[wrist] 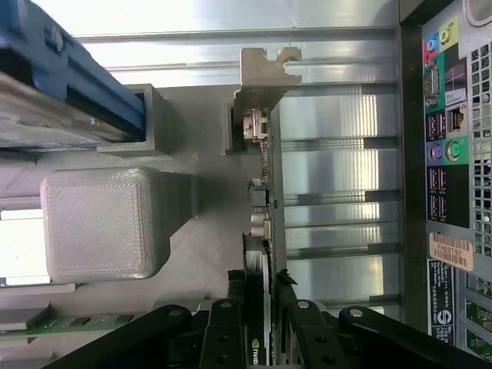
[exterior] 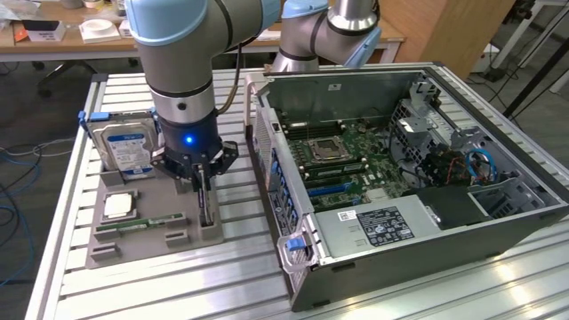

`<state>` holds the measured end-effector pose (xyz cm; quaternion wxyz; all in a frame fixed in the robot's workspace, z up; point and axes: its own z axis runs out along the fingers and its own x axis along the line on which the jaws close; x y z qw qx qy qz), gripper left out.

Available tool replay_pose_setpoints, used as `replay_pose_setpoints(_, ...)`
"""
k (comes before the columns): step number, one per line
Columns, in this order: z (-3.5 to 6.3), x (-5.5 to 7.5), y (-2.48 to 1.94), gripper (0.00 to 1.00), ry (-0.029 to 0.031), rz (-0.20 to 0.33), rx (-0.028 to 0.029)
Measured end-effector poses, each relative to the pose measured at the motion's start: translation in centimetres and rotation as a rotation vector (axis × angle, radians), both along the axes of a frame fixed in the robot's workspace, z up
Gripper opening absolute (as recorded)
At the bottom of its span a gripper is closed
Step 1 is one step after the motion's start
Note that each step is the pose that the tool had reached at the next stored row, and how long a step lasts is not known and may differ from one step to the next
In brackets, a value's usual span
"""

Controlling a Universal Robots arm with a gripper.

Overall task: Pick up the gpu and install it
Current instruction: 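Pick up the gpu and move the gpu toward the slot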

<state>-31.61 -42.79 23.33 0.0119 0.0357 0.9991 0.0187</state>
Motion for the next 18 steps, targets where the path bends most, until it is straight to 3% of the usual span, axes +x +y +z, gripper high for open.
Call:
replay_pose_setpoints(13, 0.08, 0.0, 0.0, 0.26, -0.0001, -0.002, 0.0)
replay_pose_setpoints(18, 1.5, 0.0, 0.0, 0.26, 0.0, -0.002, 0.0)
